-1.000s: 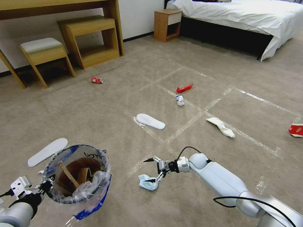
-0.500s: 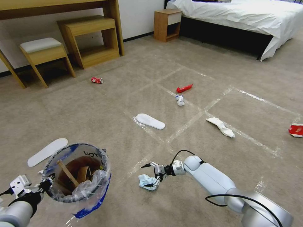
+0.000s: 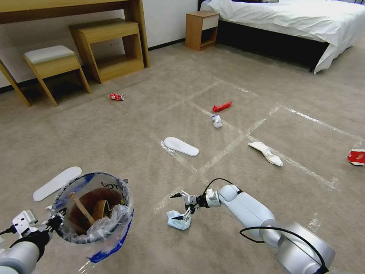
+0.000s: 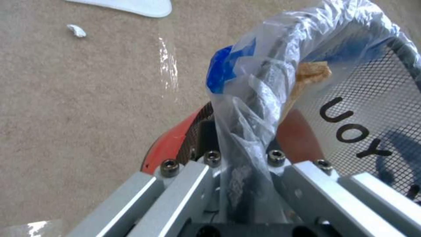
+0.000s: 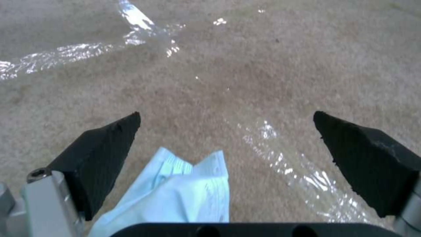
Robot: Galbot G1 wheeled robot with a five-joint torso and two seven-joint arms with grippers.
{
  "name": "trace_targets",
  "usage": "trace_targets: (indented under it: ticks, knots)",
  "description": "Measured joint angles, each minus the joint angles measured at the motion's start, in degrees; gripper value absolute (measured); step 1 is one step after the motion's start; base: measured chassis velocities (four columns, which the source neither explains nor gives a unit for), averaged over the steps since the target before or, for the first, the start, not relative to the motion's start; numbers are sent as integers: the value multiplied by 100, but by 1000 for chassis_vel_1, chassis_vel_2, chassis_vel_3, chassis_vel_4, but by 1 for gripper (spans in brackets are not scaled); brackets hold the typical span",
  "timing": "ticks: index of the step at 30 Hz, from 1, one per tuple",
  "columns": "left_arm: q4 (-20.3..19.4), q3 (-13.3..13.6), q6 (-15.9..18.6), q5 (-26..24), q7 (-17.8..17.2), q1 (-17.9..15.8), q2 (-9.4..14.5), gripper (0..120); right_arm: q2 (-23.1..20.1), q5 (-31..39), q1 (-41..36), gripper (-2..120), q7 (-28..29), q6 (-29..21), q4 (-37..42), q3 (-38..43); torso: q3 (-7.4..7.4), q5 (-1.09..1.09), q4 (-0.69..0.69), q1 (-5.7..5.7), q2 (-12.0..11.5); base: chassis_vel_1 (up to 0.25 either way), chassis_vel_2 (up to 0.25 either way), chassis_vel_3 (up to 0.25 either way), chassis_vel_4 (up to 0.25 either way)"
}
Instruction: Pick up the trash bin and place the garbage on the floor into it.
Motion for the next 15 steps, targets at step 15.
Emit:
trace_targets:
  ticks: [15]
  knots:
    - [23,55,-13,24,-4,-26,-18,0,94,-14,-159,100,32,-39,-213,45,0,0,0,0,0,0,0,0,0]
